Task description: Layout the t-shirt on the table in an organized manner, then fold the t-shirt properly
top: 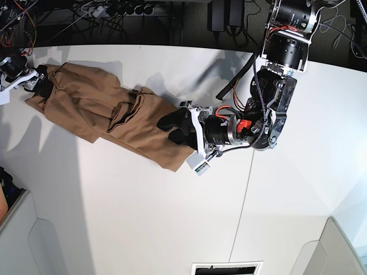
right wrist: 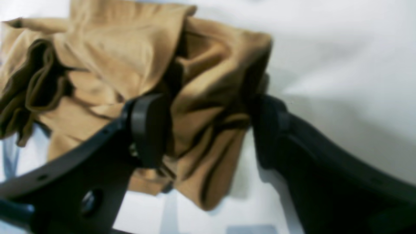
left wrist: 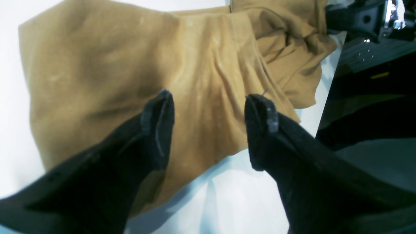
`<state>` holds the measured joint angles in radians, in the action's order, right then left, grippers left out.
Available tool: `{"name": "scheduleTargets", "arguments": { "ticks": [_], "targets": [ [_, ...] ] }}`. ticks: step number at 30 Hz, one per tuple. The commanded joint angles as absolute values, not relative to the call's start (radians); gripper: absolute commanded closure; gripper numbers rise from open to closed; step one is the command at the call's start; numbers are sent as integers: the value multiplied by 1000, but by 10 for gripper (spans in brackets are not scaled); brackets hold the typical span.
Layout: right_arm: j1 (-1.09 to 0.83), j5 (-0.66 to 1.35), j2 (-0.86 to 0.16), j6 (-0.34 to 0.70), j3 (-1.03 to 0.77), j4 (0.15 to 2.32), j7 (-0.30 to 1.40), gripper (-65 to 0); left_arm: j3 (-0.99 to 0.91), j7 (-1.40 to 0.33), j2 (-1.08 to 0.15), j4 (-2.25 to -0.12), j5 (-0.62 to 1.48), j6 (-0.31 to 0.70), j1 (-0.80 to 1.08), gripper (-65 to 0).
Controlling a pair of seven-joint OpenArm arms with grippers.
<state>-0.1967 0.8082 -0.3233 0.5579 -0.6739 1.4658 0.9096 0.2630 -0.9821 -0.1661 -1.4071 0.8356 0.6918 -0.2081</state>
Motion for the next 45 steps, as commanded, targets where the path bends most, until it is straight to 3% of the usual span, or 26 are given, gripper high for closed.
{"name": "scheduleTargets", "arguments": {
  "ticks": [1,7,9,12,20,31,33,37,45],
  "targets": [
    [-194,812,-329,565,-678,1476,917,-409,260,-955,-167,-1424,847,698,-229,-369],
    [-194,819,-296,565,-678,1476,917,-387,260,-953,-166,-1424,842,698,-229,-369],
    [-194,819,-297,564,-678,1476,917,-266,259,-953,-166,-1424,856,698,-229,-369],
    [-192,819,-296,565,-678,1476,917,0,259,-966,-166,-1428,929,698,-233,-368],
    [-191,795,-316,580,-679,1477,892,0,259,-985,-167,-1474,924,698,-291,-368],
    [-104,772,-480,572,-686,1477,900,0,236,-910,-202,-1427,787,698,-247,-364],
    [-91,802,-492,573,-686,1477,920,0,223,-878,-202,-1401,762,698,-240,-290],
    [-67,823,-492,577,-686,1481,925,0,221,-841,-193,-1342,691,698,-240,-7],
    [-56,846,-442,584,-682,1570,955,0,221,-810,-158,-1233,613,698,-237,0]
  ]
}}
